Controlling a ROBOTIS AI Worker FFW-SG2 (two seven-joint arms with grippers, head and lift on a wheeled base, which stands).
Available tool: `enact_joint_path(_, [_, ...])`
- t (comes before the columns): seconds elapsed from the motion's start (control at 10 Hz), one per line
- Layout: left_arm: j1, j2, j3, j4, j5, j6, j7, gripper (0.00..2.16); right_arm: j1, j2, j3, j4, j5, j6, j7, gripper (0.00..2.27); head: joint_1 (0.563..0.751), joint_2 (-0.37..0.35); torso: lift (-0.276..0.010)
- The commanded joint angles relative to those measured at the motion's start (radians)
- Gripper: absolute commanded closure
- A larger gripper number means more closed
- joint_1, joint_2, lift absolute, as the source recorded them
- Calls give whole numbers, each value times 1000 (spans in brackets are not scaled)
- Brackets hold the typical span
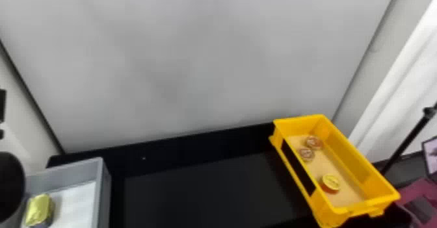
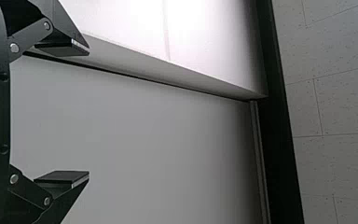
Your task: Pick up the round yellow can and place it in the yellow rectangular box
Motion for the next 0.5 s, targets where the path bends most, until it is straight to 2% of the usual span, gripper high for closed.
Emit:
enact_joint_path(0.0, [15,5,24,-21,-3,10,0,314,-71,-1,14,-1,47,-87,13,42,632,-78,0])
enact_joint_path(0.4, [30,-3,43,-30,-5,10,0,314,-100,-6,43,-1,69,-136,21,42,632,-78,0])
